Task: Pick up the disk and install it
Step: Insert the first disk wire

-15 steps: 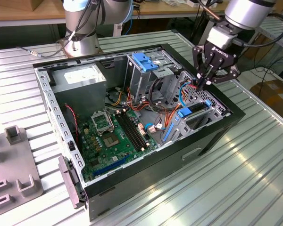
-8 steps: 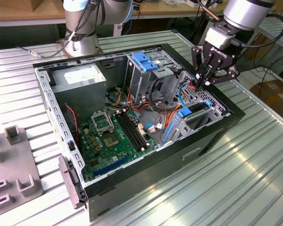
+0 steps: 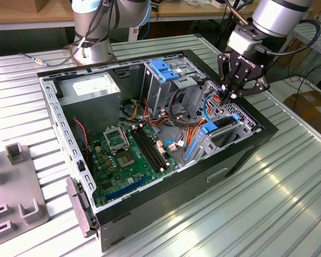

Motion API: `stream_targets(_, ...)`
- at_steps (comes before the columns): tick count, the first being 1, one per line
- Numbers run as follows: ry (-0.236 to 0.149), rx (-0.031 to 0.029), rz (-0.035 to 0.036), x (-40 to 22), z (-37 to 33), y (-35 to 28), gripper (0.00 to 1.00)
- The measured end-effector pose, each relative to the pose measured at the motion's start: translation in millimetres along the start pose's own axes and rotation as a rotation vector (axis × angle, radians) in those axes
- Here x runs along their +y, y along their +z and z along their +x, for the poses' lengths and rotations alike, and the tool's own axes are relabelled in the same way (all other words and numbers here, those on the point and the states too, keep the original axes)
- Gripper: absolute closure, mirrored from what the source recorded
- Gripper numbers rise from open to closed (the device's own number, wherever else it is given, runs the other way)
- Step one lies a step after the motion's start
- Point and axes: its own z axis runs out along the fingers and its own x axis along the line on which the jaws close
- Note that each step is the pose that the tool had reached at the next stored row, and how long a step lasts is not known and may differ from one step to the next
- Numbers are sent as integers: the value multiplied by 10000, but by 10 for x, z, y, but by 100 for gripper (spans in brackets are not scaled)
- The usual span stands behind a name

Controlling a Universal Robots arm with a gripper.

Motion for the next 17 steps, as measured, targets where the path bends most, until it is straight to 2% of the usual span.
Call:
stream_targets(4, 266, 2, 1, 4, 50, 10, 83)
stream_targets(17, 381, 3, 2, 6, 53, 2, 83)
